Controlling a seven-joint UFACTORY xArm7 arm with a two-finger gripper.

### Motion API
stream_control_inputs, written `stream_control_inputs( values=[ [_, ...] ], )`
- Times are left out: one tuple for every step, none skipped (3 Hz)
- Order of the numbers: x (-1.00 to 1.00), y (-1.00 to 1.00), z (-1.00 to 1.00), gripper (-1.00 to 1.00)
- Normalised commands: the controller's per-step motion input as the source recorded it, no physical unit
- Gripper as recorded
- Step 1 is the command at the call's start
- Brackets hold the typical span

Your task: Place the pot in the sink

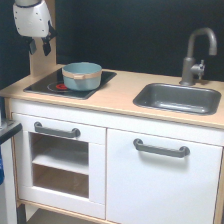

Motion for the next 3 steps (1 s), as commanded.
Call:
stream_control_inputs(
  values=[
    [0.11,0.11,-0.06,1.0],
    [0.14,0.12,-0.06,1.0],
    [0.2,0.15,-0.07,1.0]
  ],
)
